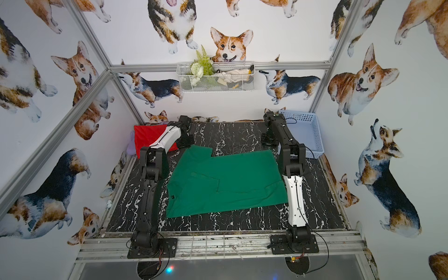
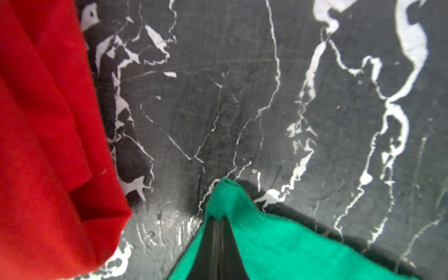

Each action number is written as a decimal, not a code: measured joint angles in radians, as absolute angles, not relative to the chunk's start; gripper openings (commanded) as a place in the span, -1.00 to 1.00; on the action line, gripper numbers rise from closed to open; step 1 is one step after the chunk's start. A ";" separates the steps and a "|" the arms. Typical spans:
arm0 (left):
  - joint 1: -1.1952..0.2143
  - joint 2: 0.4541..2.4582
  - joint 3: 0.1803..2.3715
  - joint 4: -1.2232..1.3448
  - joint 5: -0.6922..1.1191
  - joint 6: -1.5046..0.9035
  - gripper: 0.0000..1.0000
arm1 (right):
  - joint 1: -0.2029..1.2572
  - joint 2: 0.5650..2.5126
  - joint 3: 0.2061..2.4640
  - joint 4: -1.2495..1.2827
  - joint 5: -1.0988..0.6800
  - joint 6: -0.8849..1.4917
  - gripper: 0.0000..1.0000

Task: Fold and stack t-shirts
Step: Fold the T-shirt.

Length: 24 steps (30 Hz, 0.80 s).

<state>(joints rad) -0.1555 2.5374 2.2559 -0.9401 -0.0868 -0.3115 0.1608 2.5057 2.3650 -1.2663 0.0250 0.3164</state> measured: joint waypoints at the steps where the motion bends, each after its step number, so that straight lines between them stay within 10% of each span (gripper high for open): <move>1: -0.155 2.537 2.255 -0.939 -0.086 -0.311 -1.00 | 0.161 2.510 2.365 -1.268 0.027 0.315 -0.20; 8: -0.154 2.537 2.254 -0.938 -0.075 -0.311 -1.00 | 0.161 2.529 2.362 -1.275 0.052 0.313 -0.22; 14: -0.153 2.537 2.251 -0.936 -0.070 -0.308 -1.00 | 0.161 2.546 2.362 -1.275 0.055 0.313 -0.47; 17: -0.152 2.536 2.251 -0.935 -0.068 -0.308 -1.00 | 0.161 2.554 2.362 -1.275 0.055 0.312 -0.97; 24: -0.152 2.518 2.219 -0.908 -0.064 -0.307 -1.00 | 0.161 2.556 2.363 -1.277 0.054 0.313 -1.00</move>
<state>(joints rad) -0.1516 2.5179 2.2189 -0.9085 -0.0635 -0.3065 0.1608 2.5557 2.3627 -1.2774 0.0540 0.3134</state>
